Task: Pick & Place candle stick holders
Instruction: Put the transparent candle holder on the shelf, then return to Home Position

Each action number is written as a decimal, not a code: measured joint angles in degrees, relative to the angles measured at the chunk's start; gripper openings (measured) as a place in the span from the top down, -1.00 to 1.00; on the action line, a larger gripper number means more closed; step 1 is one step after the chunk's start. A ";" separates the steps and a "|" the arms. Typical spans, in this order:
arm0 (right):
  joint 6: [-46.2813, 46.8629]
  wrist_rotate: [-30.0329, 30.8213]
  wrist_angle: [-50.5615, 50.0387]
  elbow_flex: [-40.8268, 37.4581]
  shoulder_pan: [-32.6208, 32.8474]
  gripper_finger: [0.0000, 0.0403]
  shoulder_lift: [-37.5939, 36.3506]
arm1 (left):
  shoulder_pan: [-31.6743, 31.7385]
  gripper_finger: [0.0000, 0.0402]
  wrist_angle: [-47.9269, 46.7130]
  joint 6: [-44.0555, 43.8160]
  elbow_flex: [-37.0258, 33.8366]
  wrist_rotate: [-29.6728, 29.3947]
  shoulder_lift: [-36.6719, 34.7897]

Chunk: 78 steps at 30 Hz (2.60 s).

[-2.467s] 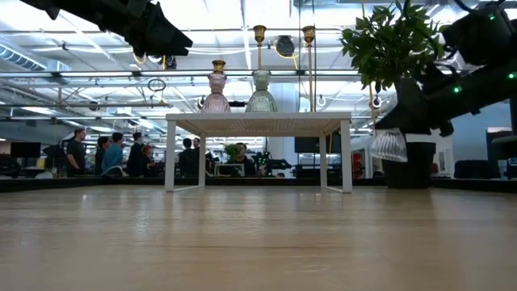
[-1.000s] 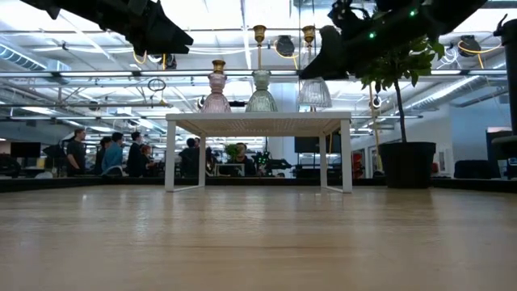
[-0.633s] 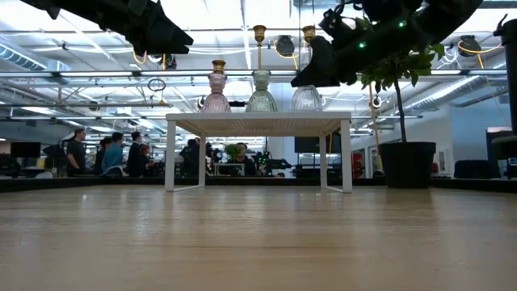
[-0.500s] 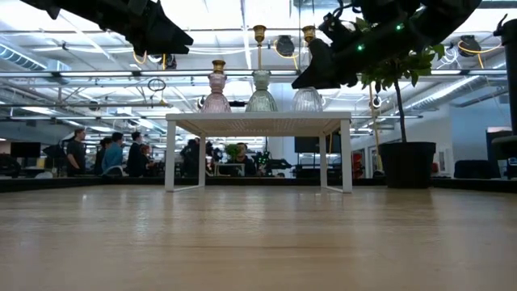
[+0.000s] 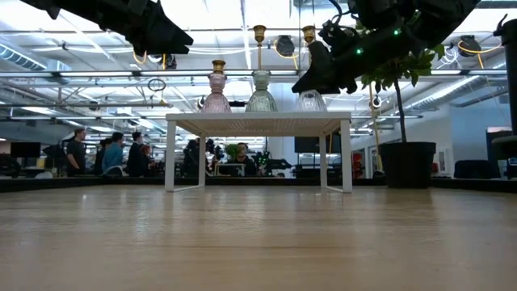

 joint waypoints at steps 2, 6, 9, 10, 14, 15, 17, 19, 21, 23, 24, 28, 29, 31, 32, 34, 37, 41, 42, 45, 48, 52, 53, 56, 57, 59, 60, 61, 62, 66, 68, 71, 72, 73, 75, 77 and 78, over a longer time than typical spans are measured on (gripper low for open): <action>0.00 -0.01 -0.05 0.00 -0.07 0.28 0.01 | 0.00 -0.16 -0.02 0.00 0.00 0.00 0.00; -0.38 -0.08 -0.14 0.00 -0.05 0.24 0.02 | 0.00 -0.16 -0.02 0.02 0.00 0.00 -0.01; -0.51 -0.10 -0.28 -0.04 -0.05 0.18 0.04 | 0.00 -0.16 0.00 0.00 0.00 0.00 0.00; -0.52 -0.10 -0.26 -0.04 -0.05 0.15 0.04 | 0.00 -0.16 -0.02 0.00 0.00 0.00 -0.02; -0.53 -0.08 -0.14 -0.04 -0.05 0.02 0.04 | 0.00 -0.16 0.00 0.00 0.00 -0.01 0.00; -0.53 -0.08 -0.02 -0.04 -0.05 -0.01 0.04 | 0.00 -0.16 -0.02 0.00 0.00 0.00 -0.02; -0.53 -0.08 0.51 -0.04 -0.05 -0.08 0.04 | 0.00 -0.16 -0.02 0.02 0.00 0.00 -0.02; -0.54 -0.08 1.20 -0.04 -0.05 -0.14 0.04 | 0.00 -0.16 -0.01 0.00 0.00 0.00 -0.01; -1.22 -0.01 1.55 -0.05 -0.05 -0.19 -0.45 | 0.00 -0.16 -0.02 0.02 0.00 0.00 0.00; -2.76 0.19 1.76 -0.07 -0.05 -0.22 -1.38 | 0.00 -0.16 -0.02 0.02 0.00 -0.01 -0.01; -3.27 0.19 1.81 -0.07 -0.05 -0.23 -1.89 | 0.00 -0.16 -0.02 0.02 0.00 0.00 -0.01; -3.37 0.20 1.75 -0.07 -0.05 -0.25 -4.39 | 0.00 -0.16 -0.02 0.02 0.00 -0.01 0.00; -3.37 0.20 1.66 -0.07 -0.05 -0.25 -5.06 | -0.01 -0.16 -0.02 0.02 0.00 -0.01 0.00; -3.57 0.12 1.64 -0.07 -0.05 -0.25 -6.14 | 0.00 -0.16 -0.02 0.02 0.00 -0.02 0.00; -3.84 0.06 1.67 -0.07 -0.04 -0.25 -6.73 | 0.00 -0.16 -0.01 0.06 0.00 -0.02 -0.01; -4.52 0.01 1.54 -0.07 0.06 -0.25 -8.00 | -0.02 -0.16 0.00 0.68 0.00 0.00 -0.02; -6.03 0.01 1.38 -0.09 0.75 -0.25 -9.81 | -0.04 -0.16 -0.05 2.12 0.00 -0.01 -0.43; -9.83 -0.04 0.40 -0.08 2.79 -0.25 -12.48 | -1.03 -0.15 -0.12 2.75 0.00 -0.05 -1.84; -11.04 -0.04 0.23 -0.09 3.42 -0.25 -13.17 | -1.54 -0.13 0.06 3.70 0.00 -0.04 -2.39; -13.68 -0.04 -0.75 -0.09 5.27 -0.22 -15.40 | -3.15 0.00 0.00 5.82 0.00 -0.02 -4.64; -14.32 -0.06 -3.23 -0.09 6.97 -0.11 -17.81 | -4.56 0.22 -0.15 5.84 0.00 -0.04 -7.54; -14.32 -0.08 -10.36 -0.09 8.62 0.12 -21.08 | -5.84 0.55 -2.29 5.96 0.00 -0.05 -11.85; -14.32 -0.09 -12.06 -0.09 8.92 0.20 -21.74 | -5.97 0.62 -3.07 5.92 0.00 -0.11 -12.92; -13.82 -0.12 -16.53 -0.09 9.71 0.44 -23.55 | -6.10 0.85 -5.93 5.82 0.00 -0.11 -16.04; -13.79 -0.12 -17.70 -0.09 9.94 0.53 -24.15 | -6.10 0.92 -7.11 5.81 0.00 -0.11 -16.98; -13.69 -0.15 -20.16 -0.09 10.41 0.70 -25.39 | -6.11 0.97 -9.73 5.78 0.00 -0.13 -18.99; -13.62 -0.38 -21.37 -0.09 10.65 0.79 -25.97 | -6.11 0.96 -11.06 5.74 0.00 -0.12 -20.17; -13.43 -1.58 -22.82 -0.09 10.74 0.89 -26.66 | -6.11 0.96 -12.31 5.35 0.00 -0.13 -21.49; -13.38 -3.25 -24.21 -0.09 10.77 0.94 -27.40 | -6.10 0.96 -13.29 4.58 0.00 -0.11 -22.71; -11.07 -10.10 -25.91 -0.28 10.79 0.96 -29.75 | -6.12 0.98 -18.95 2.54 -0.02 -0.15 -27.78; -11.08 -12.01 -25.27 -1.36 10.78 0.98 -30.84 | -6.10 0.97 -20.66 1.41 -0.72 -0.15 -30.08; -10.95 -12.01 -24.25 -4.16 10.79 0.99 -32.70 | -6.10 0.98 -21.06 0.42 -2.92 -0.13 -33.57; -10.78 -12.01 -23.64 -5.42 10.77 1.00 -33.45 | -6.11 0.98 -21.06 -0.05 -3.86 -0.12 -34.75; -10.69 -12.00 -22.71 -6.79 10.77 1.00 -34.15 | -6.12 0.98 -21.15 -0.41 -4.85 -0.11 -35.89; -10.76 -12.08 -20.45 -9.47 10.75 1.00 -35.95 | -6.10 0.97 -20.96 -1.13 -6.86 -0.11 -38.09; -10.76 -12.96 -18.43 -12.01 10.72 1.00 -38.04 | -6.10 0.98 -19.97 -1.39 -9.04 -0.13 -40.20; -10.76 -14.18 -17.73 -13.37 10.72 1.00 -39.21 | -6.12 0.99 -19.52 -1.36 -10.03 -0.11 -41.23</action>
